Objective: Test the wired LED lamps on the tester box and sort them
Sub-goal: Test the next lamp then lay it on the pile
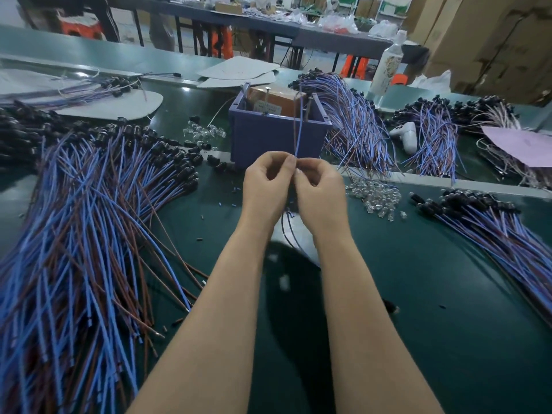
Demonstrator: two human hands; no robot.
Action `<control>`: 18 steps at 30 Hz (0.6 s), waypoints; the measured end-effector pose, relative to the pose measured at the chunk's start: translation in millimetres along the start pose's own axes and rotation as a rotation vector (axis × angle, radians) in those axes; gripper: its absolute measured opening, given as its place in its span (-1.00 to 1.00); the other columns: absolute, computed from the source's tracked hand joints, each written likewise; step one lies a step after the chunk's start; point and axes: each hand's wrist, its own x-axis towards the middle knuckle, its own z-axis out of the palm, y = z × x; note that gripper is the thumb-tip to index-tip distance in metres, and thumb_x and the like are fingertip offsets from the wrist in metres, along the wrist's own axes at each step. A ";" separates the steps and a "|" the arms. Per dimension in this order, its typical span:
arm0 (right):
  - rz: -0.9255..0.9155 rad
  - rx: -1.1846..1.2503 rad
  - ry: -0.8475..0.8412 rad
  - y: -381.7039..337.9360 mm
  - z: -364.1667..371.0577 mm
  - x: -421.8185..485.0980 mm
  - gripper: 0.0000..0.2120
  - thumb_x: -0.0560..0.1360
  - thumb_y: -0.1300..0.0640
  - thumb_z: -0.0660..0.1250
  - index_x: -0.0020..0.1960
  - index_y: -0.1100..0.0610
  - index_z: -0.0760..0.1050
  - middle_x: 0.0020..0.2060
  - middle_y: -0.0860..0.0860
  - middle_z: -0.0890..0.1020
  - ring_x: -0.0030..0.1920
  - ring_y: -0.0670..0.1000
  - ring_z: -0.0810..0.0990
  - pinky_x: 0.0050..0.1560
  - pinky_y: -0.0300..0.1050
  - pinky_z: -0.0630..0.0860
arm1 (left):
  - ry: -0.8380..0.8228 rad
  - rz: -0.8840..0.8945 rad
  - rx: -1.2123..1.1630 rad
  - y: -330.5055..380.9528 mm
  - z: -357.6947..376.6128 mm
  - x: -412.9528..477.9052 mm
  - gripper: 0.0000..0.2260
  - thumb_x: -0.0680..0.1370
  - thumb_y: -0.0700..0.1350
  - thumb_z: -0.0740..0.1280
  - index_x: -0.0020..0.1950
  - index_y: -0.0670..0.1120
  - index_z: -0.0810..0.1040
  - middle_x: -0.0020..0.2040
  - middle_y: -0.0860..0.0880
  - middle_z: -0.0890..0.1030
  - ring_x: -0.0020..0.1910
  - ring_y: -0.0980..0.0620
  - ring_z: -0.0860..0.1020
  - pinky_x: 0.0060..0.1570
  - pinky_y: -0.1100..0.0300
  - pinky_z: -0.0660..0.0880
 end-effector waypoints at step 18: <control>0.104 0.255 0.100 -6.9 -96.8 -16.5 -0.82 0.53 -0.04 0.30 -0.10 0.08 0.48 -0.39 -0.04 0.52 -0.53 -0.17 0.36 -0.49 -0.33 0.34 | -0.506 0.199 0.647 39.5 35.9 -22.2 -0.82 0.60 -0.21 0.17 -0.10 -0.10 0.54 -0.38 0.05 0.52 -0.48 0.22 0.43 -0.43 0.33 0.36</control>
